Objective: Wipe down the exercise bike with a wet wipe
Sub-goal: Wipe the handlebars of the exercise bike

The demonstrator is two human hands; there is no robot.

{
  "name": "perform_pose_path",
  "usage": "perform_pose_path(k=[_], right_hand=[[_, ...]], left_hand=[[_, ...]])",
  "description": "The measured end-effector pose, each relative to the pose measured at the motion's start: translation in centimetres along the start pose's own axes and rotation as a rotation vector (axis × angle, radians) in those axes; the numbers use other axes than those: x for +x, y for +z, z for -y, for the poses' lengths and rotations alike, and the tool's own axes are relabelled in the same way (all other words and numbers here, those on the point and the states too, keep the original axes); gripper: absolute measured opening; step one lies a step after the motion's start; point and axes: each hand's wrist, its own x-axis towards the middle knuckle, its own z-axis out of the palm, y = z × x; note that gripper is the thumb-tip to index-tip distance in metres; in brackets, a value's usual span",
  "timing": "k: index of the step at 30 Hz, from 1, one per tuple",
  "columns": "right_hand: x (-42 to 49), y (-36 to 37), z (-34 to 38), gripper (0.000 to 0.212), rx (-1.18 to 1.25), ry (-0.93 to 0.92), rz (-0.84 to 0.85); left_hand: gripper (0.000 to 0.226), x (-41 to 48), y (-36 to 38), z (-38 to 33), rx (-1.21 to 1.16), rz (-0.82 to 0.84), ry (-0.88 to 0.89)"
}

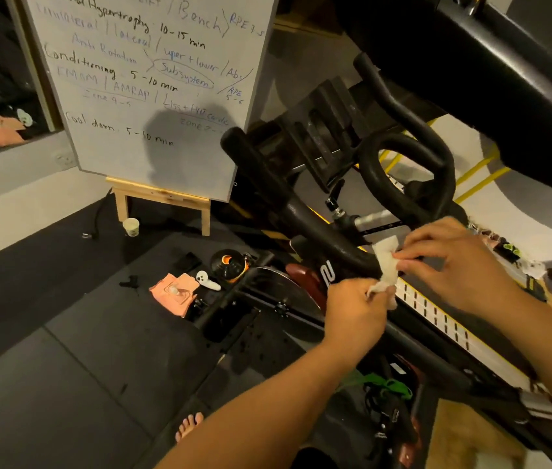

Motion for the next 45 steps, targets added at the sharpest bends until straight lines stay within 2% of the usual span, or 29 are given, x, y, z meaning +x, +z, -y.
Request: perform_pose_path(k=[3, 8, 13, 19, 22, 24, 27, 28, 31, 35, 37, 41, 45], right_hand=[[0.7, 0.0, 0.4, 0.011, 0.085, 0.041, 0.082], [2.3, 1.5, 2.4, 0.004, 0.189, 0.010, 0.056], [5.2, 2.6, 5.1, 0.007, 0.282, -0.005, 0.013], [12.0, 2.6, 10.3, 0.008, 0.263, -0.128, -0.030], [15.0, 1.3, 12.5, 0.012, 0.202, -0.231, -0.023], [16.8, 0.4, 14.5, 0.013, 0.210, -0.273, -0.082], [18.8, -0.4, 16.8, 0.008, 0.292, -0.246, -0.153], [19.0, -0.4, 16.6, 0.008, 0.269, -0.253, -0.134], [17.3, 0.3, 13.3, 0.013, 0.166, -0.258, -0.001], [11.7, 1.4, 7.9, 0.010, 0.112, -0.229, 0.105], [8.9, 1.3, 5.5, 0.012, 0.067, -0.239, 0.135], [5.7, 0.9, 2.5, 0.010, 0.028, -0.292, 0.130], [3.7, 0.8, -0.2, 0.011, 0.016, -0.340, 0.118]], left_hand=[[0.034, 0.3, -1.3, 0.7, 0.057, -0.032, 0.096], [0.016, 0.3, -3.5, 2.1, 0.025, -0.228, 0.203], [0.023, 1.3, -7.7, 1.2, 0.053, -0.368, 0.285], [0.007, 4.9, -14.3, -1.4, -0.036, -0.543, 0.143], [0.019, 6.1, -17.1, -3.5, -0.043, -0.640, 0.190], [0.016, 7.0, -19.0, -5.3, -0.113, -0.746, 0.220], [0.017, 8.3, -20.7, -6.7, -0.084, -0.886, 0.245], [0.021, 8.3, -20.5, -6.6, -0.029, -0.876, 0.244], [0.032, 6.4, -16.7, -3.9, 0.121, -0.687, 0.197], [0.030, 2.4, -9.1, 0.8, 0.149, -0.476, 0.192], [0.037, 1.3, -6.0, 1.7, 0.153, -0.464, 0.215], [0.038, 0.6, -2.8, 2.0, 0.167, -0.568, 0.201], [0.038, -1.0, 1.7, 2.6, 0.216, -0.369, 0.217]])
